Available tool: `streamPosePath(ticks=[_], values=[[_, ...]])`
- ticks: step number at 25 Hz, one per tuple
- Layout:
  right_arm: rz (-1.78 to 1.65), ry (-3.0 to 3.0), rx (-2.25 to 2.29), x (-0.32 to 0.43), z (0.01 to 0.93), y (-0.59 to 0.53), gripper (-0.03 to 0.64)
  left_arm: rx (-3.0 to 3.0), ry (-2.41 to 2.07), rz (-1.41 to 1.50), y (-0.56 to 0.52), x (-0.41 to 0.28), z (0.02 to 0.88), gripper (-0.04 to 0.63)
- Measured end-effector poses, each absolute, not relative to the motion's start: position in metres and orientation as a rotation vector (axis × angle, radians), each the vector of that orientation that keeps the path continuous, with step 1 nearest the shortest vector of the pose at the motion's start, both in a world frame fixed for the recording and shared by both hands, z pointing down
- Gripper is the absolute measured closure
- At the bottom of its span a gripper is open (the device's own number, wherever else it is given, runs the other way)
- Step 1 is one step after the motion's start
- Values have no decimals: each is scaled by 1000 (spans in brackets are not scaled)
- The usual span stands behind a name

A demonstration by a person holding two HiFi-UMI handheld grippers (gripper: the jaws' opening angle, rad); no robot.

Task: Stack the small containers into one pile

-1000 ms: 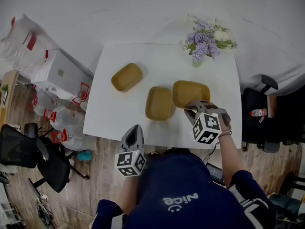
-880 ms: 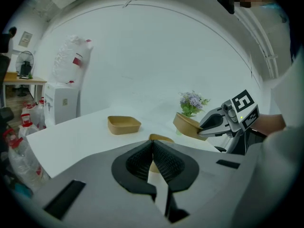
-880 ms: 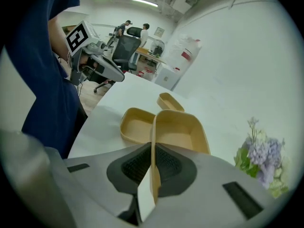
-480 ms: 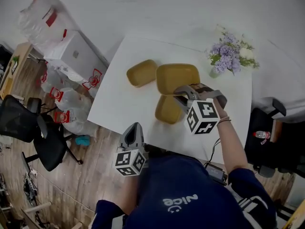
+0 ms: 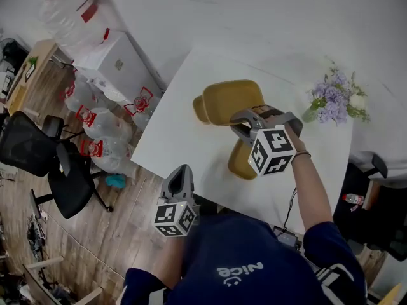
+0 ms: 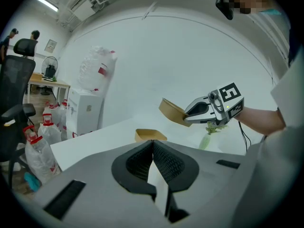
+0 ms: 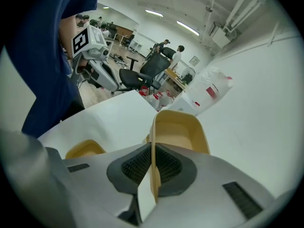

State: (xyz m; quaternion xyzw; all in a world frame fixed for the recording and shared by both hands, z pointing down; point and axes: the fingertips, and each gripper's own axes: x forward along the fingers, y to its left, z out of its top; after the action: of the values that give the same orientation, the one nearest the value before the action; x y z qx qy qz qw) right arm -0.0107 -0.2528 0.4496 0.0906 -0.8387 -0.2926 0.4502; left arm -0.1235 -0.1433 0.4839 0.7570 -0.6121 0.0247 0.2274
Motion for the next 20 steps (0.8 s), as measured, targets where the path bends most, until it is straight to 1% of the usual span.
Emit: streamPosePath(ticks=[8, 20], values=[[-741, -2008, 21, -34, 492, -289, 560, 2086, -1678, 68, -172, -154, 483, 575], [-667, -2010, -49, -59, 543, -321, 560, 2076, -1657, 117, -206, -178, 490, 575]])
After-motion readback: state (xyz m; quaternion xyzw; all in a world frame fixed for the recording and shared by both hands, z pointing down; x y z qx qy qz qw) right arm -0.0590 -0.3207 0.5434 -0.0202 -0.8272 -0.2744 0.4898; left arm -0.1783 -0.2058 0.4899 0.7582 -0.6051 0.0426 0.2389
